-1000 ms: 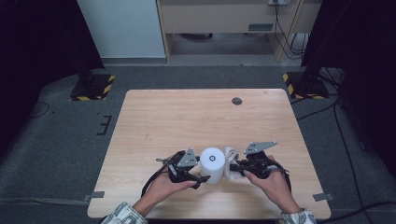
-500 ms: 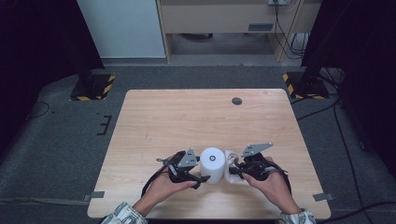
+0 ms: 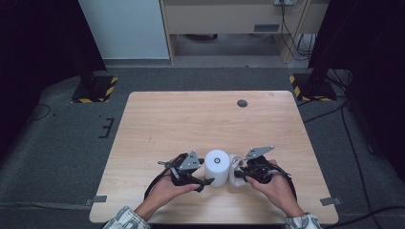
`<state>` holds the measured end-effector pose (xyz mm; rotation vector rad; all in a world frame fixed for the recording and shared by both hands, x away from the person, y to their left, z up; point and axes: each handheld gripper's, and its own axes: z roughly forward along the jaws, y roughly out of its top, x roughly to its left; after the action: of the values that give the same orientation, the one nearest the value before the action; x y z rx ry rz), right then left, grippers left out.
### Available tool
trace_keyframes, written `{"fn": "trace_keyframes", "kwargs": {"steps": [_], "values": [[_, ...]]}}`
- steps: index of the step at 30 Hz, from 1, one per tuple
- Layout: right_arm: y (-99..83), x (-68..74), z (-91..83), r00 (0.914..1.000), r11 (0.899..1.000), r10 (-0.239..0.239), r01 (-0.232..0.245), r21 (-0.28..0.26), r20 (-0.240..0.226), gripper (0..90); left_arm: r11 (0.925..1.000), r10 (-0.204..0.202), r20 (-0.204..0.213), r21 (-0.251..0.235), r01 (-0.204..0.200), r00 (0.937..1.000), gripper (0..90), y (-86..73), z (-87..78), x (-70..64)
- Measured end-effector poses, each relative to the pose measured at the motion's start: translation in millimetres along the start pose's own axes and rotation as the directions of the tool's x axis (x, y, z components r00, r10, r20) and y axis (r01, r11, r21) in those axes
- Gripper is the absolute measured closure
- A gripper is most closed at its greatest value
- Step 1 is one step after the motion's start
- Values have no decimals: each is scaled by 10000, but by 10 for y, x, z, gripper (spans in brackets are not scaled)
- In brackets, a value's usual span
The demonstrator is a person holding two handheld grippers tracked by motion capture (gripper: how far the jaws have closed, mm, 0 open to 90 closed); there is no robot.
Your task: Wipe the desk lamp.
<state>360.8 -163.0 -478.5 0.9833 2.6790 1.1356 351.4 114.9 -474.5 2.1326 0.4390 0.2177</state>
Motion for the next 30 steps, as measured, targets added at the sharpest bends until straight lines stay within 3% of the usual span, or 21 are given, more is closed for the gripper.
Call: {"fn": "trace_keyframes", "kwargs": {"steps": [3,9,13,17,19,25,30], "values": [[1,6,-10,10000,10000,12,-12,-50,64,797,9983,-172,404,-549,194,9990,140,48,-86,31],[-3,-17,-11,9999,9999,101,-100,-135,123,796,9957,-373,412,-833,407,9985,102,276,-172,84],[-4,-11,-22,9998,9998,92,-89,-161,165,797,9986,76,299,-526,-60,9995,109,430,-115,91],[-2,-3,-34,9999,9998,54,-52,-176,93,797,9993,-129,400,-348,143,9991,127,502,-20,158],[-6,1,-46,9999,9997,96,-94,-223,61,797,9999,-43,435,-119,49,9990,128,528,23,193],[-7,2,-59,10000,9995,20,-20,-312,-3,799,9990,-359,801,-220,378,9961,149,513,65,222],[-4,41,-125,10000,9988,-19,15,-499,-85,802,9935,-1011,1030,-412,1058,9895,139,461,96,233]]}}
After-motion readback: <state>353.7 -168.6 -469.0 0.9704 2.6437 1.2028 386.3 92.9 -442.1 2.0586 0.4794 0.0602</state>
